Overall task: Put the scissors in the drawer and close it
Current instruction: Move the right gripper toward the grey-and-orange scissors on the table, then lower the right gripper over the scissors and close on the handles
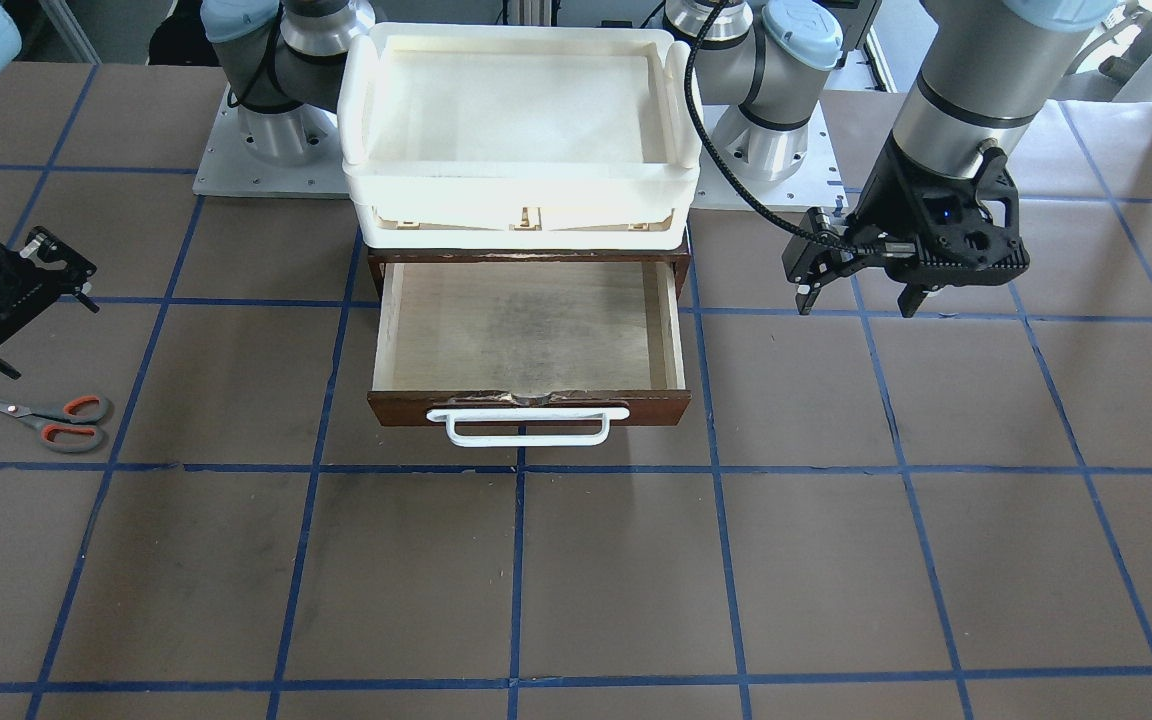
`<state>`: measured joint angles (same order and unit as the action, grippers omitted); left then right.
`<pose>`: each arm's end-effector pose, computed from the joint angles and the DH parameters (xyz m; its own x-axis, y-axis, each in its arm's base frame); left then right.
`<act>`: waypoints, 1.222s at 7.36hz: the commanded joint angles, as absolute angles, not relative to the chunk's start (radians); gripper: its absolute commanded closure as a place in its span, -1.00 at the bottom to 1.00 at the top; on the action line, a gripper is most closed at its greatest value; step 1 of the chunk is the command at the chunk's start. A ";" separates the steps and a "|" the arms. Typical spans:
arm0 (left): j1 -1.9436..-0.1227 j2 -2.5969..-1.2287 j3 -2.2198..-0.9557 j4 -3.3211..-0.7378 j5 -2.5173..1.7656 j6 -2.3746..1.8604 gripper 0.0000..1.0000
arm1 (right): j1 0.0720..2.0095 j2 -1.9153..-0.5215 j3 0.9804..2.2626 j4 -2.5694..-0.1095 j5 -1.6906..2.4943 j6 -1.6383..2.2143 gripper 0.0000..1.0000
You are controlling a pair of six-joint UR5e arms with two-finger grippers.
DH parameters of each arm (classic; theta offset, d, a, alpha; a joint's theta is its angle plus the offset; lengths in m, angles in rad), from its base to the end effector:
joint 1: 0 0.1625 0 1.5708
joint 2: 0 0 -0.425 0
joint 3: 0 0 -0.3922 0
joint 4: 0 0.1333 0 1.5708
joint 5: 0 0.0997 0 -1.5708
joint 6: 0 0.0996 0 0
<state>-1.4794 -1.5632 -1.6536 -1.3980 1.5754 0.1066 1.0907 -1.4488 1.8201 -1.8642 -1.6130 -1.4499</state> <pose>-0.0869 -0.5068 0.4686 -0.9998 0.0143 -0.0149 0.0156 0.9952 -0.0964 -0.1205 -0.5109 0.3351 -0.5642 -0.8225 -0.0722 -0.8257 0.5618 0.0511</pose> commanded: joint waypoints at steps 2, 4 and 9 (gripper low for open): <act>-1.477 -1.562 -1.654 -1.397 1.575 0.112 -1.00 | 0.944 -1.248 1.861 -2.179 -1.612 -1.887 -1.00; -1.477 -1.560 -1.654 -1.397 1.575 0.112 -1.00 | 0.925 -1.227 1.960 -2.355 -1.576 -2.006 -0.93; -1.476 -1.560 -1.654 -1.399 1.575 0.115 -1.00 | 0.911 -1.188 2.000 -2.405 -1.537 -2.003 -0.78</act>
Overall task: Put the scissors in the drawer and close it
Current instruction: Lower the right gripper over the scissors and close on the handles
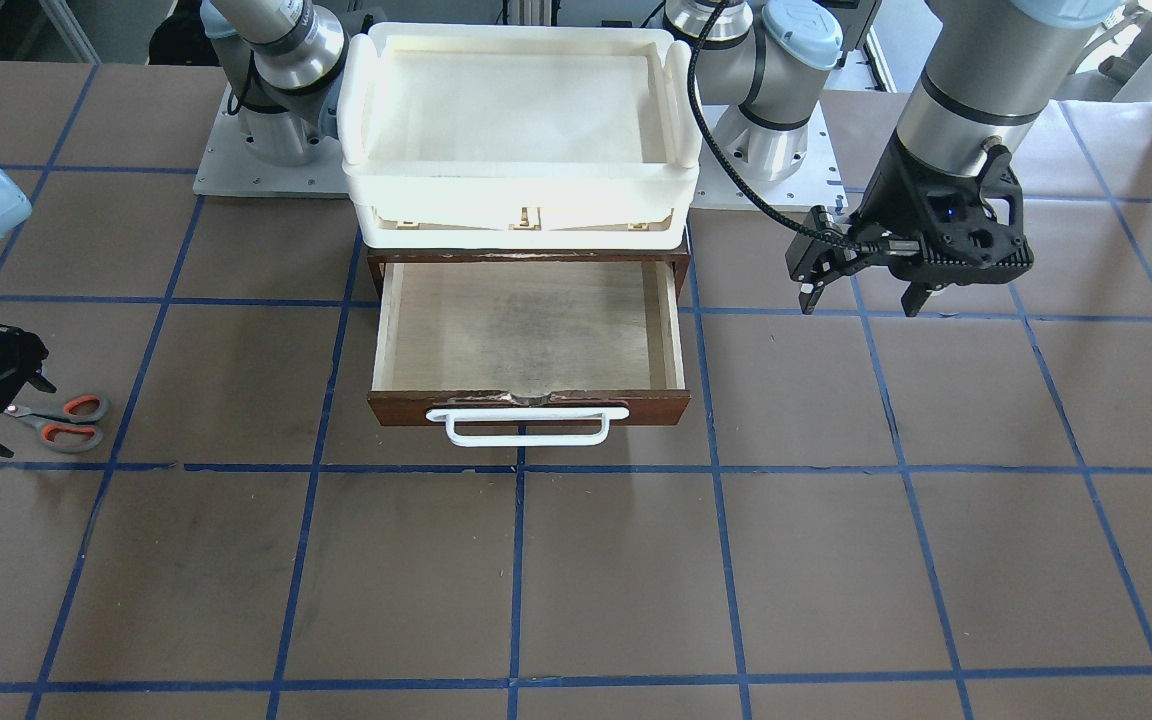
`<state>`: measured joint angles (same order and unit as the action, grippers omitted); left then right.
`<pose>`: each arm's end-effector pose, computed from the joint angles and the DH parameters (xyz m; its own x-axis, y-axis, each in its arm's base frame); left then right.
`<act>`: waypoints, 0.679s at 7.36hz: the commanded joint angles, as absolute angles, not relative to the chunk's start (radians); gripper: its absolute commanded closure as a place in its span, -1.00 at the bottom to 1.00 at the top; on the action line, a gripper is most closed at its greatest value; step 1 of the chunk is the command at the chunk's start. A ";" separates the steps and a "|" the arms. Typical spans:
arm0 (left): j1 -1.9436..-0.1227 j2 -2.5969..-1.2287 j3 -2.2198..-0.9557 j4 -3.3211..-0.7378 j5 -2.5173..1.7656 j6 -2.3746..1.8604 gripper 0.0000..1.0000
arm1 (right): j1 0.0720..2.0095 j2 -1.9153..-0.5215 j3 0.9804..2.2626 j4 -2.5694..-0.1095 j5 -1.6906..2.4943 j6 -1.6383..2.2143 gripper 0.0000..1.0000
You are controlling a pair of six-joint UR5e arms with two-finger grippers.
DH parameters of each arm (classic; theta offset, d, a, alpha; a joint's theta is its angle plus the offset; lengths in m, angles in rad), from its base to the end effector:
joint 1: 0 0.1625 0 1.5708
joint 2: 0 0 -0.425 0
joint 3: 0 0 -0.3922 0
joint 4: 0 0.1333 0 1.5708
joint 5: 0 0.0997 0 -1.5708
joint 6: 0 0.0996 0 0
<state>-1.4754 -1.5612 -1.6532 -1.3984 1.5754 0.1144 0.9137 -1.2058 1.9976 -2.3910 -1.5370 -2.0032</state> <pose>-0.0850 -0.5066 0.4698 -0.9997 0.0180 -0.0159 0.0195 0.9950 -0.0982 -0.2154 -0.5029 0.1837 -0.2225 -0.9741 0.0399 -0.9749 0.2219 -0.0188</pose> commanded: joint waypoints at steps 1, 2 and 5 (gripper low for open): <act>-1.474 -1.560 -1.654 -1.399 1.577 0.115 -1.00 | 0.905 -1.161 2.000 -2.413 -1.539 -2.006 -0.77; -1.474 -1.560 -1.654 -1.399 1.577 0.117 -1.00 | 0.897 -1.160 2.000 -2.421 -1.543 -2.013 -0.65; -1.474 -1.559 -1.652 -1.399 1.577 0.117 -1.00 | 0.896 -1.164 1.997 -2.421 -1.555 -2.000 0.31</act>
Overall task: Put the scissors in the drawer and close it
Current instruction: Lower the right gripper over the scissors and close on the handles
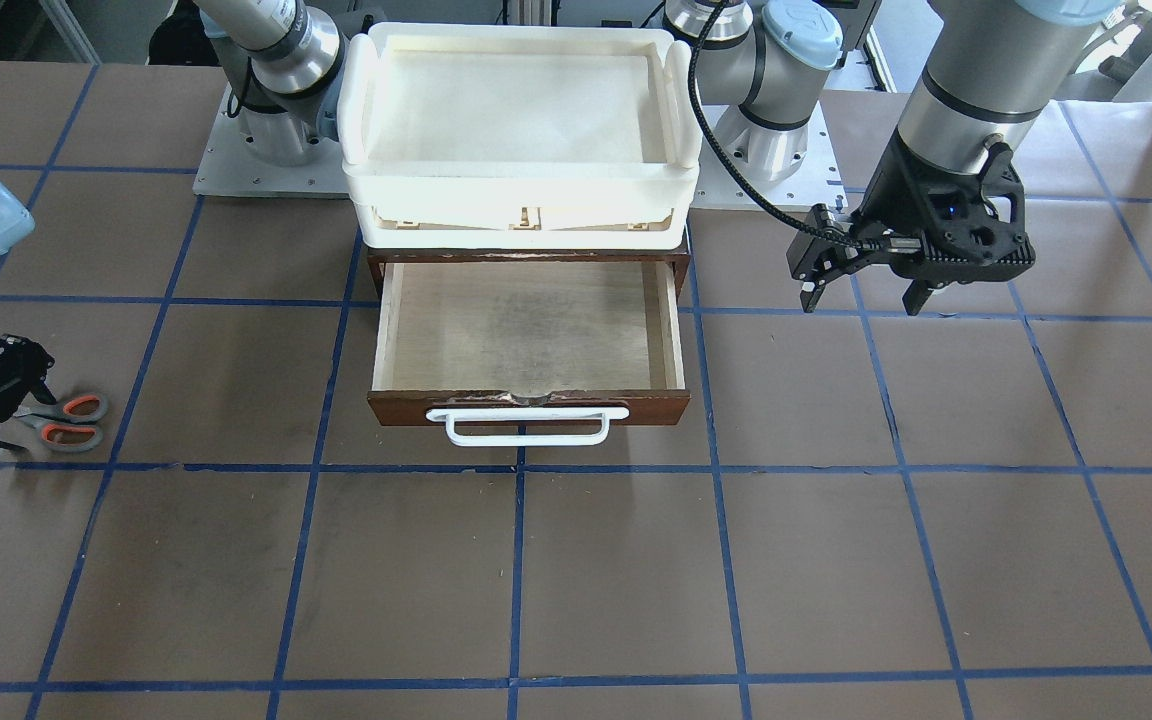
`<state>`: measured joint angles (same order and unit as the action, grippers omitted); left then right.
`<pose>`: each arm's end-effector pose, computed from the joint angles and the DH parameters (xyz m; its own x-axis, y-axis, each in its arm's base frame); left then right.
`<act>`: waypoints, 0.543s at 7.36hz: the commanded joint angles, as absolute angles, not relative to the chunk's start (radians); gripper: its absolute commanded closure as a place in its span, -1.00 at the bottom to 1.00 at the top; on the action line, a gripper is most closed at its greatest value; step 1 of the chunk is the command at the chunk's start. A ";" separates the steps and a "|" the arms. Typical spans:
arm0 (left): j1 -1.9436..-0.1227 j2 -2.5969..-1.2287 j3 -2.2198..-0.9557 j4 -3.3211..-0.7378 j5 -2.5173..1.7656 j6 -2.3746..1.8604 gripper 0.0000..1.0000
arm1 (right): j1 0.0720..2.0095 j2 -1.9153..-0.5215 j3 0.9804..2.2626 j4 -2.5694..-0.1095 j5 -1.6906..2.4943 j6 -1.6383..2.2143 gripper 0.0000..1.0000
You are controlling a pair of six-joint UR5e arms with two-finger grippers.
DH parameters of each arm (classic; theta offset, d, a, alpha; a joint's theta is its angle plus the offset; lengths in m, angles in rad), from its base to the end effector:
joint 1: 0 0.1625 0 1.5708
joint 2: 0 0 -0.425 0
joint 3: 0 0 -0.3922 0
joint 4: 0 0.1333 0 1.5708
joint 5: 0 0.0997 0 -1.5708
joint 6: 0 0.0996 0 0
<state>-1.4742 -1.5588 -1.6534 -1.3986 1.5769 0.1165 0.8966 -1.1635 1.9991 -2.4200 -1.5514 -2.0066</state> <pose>-0.0843 -0.5059 0.4708 -0.9997 0.0187 -0.0178 0.0204 0.9948 -0.1000 -0.2268 -0.5004 0.1636 -0.2361 -0.9715 0.0205 -0.9717 0.2359 -0.0118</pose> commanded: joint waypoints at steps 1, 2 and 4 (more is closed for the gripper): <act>-1.474 -1.559 -1.652 -1.399 1.577 0.117 -1.00 | 0.896 -1.164 1.997 -2.419 -1.555 -1.997 0.50; -1.474 -1.559 -1.654 -1.397 1.577 0.117 -1.00 | 0.896 -1.167 1.999 -2.415 -1.555 -1.993 0.69; -1.474 -1.560 -1.654 -1.399 1.577 0.117 -1.00 | 0.897 -1.186 1.994 -2.407 -1.552 -1.993 0.97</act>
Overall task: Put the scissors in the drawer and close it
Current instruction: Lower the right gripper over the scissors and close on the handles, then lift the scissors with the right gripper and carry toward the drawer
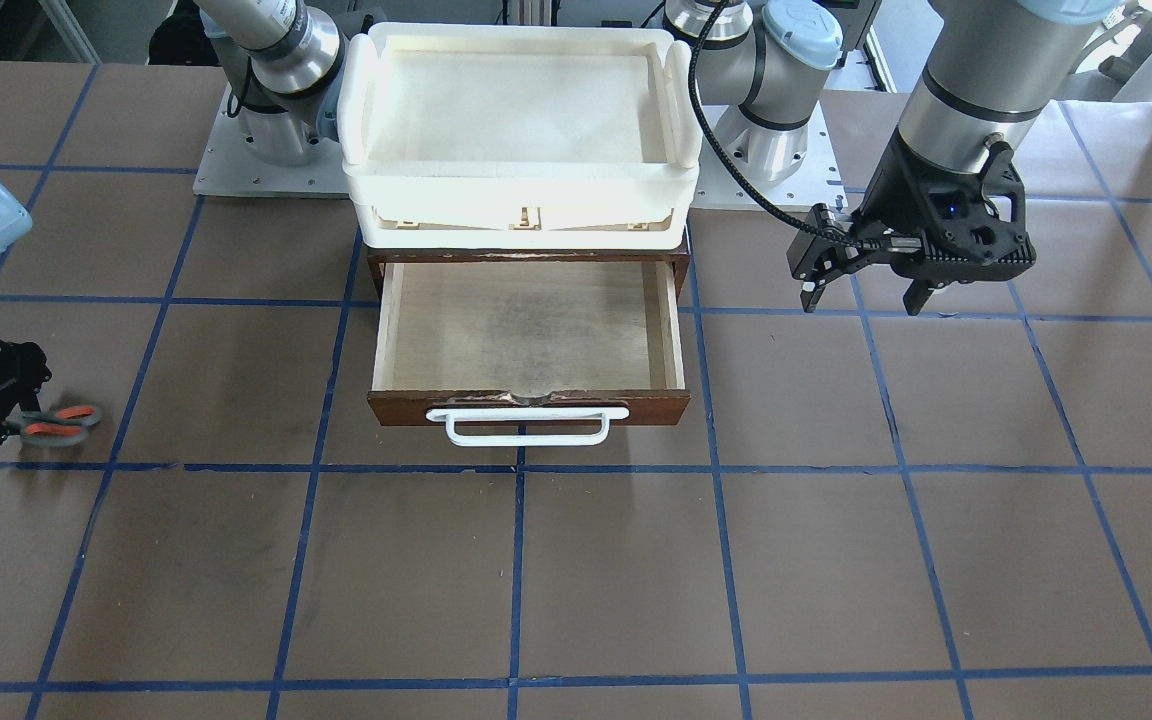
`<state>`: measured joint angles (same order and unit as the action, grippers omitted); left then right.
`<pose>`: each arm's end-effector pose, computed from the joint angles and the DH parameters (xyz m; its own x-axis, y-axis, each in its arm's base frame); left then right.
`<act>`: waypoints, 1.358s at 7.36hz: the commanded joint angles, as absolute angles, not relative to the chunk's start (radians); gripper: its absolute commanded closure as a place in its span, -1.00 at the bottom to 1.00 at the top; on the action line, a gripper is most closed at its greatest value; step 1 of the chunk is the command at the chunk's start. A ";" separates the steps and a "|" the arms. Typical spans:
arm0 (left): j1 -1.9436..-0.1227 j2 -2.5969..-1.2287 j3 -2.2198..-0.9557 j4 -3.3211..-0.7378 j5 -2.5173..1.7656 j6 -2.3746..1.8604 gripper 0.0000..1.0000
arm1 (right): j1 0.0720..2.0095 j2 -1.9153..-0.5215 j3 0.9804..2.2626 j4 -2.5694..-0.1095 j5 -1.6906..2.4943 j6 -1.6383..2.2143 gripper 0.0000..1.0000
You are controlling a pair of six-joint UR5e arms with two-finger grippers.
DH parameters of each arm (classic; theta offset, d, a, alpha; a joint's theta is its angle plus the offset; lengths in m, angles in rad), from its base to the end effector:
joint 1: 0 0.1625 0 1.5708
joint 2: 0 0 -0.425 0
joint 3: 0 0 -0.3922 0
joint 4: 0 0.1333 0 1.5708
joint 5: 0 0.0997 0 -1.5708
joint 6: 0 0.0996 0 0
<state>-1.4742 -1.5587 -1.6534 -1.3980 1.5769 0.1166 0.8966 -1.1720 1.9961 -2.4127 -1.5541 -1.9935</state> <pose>-0.0843 -0.5059 0.4709 -0.9997 0.0188 -0.0179 0.0205 0.9947 -0.1007 -0.2272 -0.5005 0.1685 -0.2487 -0.9683 0.0231 -0.9686 0.2486 -0.0079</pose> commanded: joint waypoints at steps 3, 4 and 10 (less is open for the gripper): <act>-1.476 -1.560 -1.652 -1.397 1.577 0.117 -1.00 | 0.902 -1.247 1.988 -2.364 -1.545 -1.968 1.00; -1.474 -1.560 -1.652 -1.397 1.575 0.117 -1.00 | 0.902 -1.250 1.987 -2.365 -1.543 -1.967 1.00; -1.474 -1.559 -1.652 -1.397 1.577 0.118 -1.00 | 1.202 -1.396 1.541 -1.821 -1.534 -1.567 1.00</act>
<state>-1.4748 -1.5587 -1.6526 -1.3987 1.5768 0.1169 1.1081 -1.3749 1.6276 -1.9264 -1.5352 -1.7122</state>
